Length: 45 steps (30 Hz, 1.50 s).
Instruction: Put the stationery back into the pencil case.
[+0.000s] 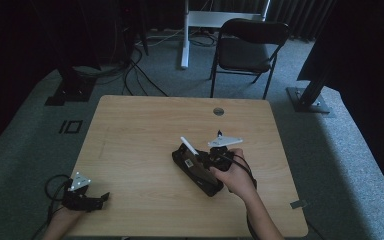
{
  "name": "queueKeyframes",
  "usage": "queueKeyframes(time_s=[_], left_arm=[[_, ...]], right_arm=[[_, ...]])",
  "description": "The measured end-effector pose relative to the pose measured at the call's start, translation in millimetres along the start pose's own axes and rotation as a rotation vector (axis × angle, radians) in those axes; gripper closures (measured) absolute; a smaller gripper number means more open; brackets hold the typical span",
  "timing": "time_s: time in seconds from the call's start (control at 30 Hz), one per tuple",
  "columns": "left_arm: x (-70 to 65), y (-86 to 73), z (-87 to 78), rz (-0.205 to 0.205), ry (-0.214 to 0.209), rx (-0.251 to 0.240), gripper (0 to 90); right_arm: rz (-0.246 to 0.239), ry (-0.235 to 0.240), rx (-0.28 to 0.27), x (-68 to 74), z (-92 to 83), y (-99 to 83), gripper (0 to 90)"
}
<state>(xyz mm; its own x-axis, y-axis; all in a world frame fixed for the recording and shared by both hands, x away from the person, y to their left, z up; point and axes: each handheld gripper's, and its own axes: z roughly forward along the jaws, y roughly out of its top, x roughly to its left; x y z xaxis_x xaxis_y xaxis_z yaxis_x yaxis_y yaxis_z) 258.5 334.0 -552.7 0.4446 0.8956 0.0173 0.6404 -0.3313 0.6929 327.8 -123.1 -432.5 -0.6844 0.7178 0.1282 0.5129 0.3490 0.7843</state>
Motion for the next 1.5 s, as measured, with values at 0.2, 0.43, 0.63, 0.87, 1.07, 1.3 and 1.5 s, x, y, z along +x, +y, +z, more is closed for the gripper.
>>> queueKeyframes(time_s=[0.2, 0.43, 0.63, 0.87, 1.07, 1.3, 1.5], left_arm=[[0.1, 0.0, -0.1, 0.001, 0.0, 0.001, 0.1], [0.0, 0.0, -0.1, 0.0, -0.001, 0.001, 0.2], [0.0, 0.0, -0.1, 0.0, -0.001, 0.001, 0.2], [0.0, 0.0, -0.1, 0.001, -0.001, 0.002, 0.2], [0.0, 0.0, -0.1, 0.001, -0.001, 0.002, 0.2], [0.0, 0.0, -0.1, 0.001, -0.001, 0.002, 0.2], [0.0, 0.0, -0.1, 0.0, -0.001, 0.001, 0.2]], right_arm=[[-0.016, 0.001, 0.023, -1.1, 8.6, -7.8, 78.2], [-0.015, -0.009, 0.051, -4.1, 19.5, -17.5, 78.1], [-0.001, -0.018, 0.087, -6.6, 26.4, -23.8, 78.2], [-0.007, -0.033, 0.118, -6.4, 33.6, -26.2, 78.2], [-0.027, -0.039, 0.151, -4.7, 39.1, -27.3, 78.2], [-0.029, -0.046, 0.183, -5.3, 45.2, -27.3, 78.2], [-0.036, -0.051, 0.213, -4.1, 49.7, -28.9, 78.1]])
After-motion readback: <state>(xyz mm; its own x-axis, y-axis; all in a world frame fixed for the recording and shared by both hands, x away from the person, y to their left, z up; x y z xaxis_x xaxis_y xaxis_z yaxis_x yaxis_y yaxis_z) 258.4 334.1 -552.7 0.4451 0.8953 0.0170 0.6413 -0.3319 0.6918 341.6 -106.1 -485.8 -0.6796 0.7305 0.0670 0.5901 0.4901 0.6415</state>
